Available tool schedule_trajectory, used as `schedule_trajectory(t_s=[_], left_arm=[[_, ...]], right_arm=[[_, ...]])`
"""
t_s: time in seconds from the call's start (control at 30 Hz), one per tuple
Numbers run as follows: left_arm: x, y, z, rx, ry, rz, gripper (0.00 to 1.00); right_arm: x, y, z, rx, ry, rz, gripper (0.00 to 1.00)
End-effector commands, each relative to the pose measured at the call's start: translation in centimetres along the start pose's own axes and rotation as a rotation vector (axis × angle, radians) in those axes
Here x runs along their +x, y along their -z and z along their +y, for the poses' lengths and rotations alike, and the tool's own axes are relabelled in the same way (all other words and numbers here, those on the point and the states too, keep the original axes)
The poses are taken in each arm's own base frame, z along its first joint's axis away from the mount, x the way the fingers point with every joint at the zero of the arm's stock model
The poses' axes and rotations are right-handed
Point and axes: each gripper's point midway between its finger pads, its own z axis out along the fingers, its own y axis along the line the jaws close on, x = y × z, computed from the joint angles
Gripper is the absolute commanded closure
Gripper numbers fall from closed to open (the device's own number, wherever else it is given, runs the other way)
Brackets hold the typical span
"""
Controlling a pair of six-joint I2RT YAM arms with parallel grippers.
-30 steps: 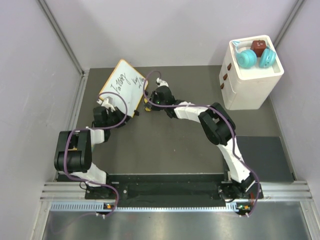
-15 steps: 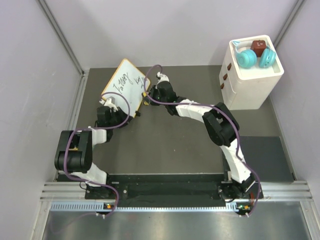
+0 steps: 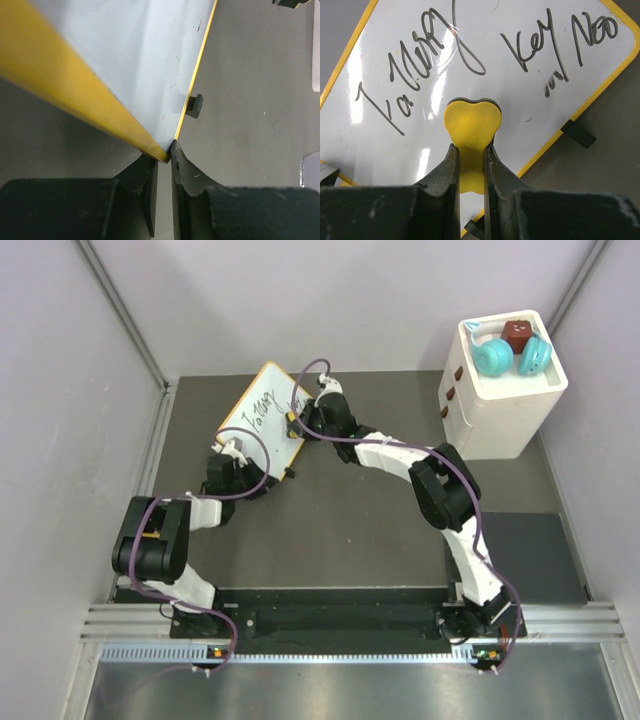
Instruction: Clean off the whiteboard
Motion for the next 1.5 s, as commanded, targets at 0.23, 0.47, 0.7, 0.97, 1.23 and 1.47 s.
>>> schedule_trajectory(t_s=[0.23, 0.47, 0.7, 0.97, 1.23, 1.47], left_arm=[[11.1, 3.1, 1.2, -0.044, 0.151, 0.356, 1.0], [11.5, 3.1, 0.6, -0.047, 0.089, 0.369, 1.0], [11.9, 3.0, -0.1, -0.059, 0.017, 0.367, 1.0], [12.2, 3.1, -0.2, -0.074, -0.011, 0.365, 1.0], [12.4, 3.0, -0.2, -0.074, -0.025, 0.371, 1.0], [12.6, 2.9, -0.4, -0.073, -0.039, 0.374, 1.0]], right_arm=[[-3.9, -0.7, -0.9, 0.045, 0.046, -0.095, 1.0], [-5.8, -2.1, -2.8, 0.102, 0.041, -0.137, 1.0], [-6.7, -4.6, -5.4, 0.141, 0.001, -0.102, 1.0], [-3.2, -5.3, -7.7, 0.192, -0.053, 0.06, 1.0], [1.3, -1.8, -11.8, 0.354, -0.133, 0.21, 1.0], [3.3, -2.0, -10.4, 0.274, -0.104, 0.228, 1.0]])
